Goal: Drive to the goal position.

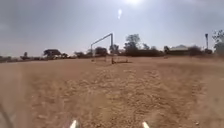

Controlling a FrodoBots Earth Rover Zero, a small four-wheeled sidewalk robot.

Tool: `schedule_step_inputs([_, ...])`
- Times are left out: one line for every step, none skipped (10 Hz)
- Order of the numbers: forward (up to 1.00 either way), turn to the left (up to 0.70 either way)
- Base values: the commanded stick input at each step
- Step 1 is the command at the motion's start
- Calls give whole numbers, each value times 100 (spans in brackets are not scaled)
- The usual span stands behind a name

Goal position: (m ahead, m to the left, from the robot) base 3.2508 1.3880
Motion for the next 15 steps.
schedule_step_inputs([70,0])
schedule_step_inputs([70,0])
schedule_step_inputs([70,0])
schedule_step_inputs([70,0])
schedule_step_inputs([70,0])
schedule_step_inputs([70,0])
schedule_step_inputs([70,0])
schedule_step_inputs([70,0])
schedule_step_inputs([70,0])
schedule_step_inputs([70,0])
schedule_step_inputs([70,0])
schedule_step_inputs([70,0])
schedule_step_inputs([70,0])
schedule_step_inputs([70,0])
schedule_step_inputs([70,0])
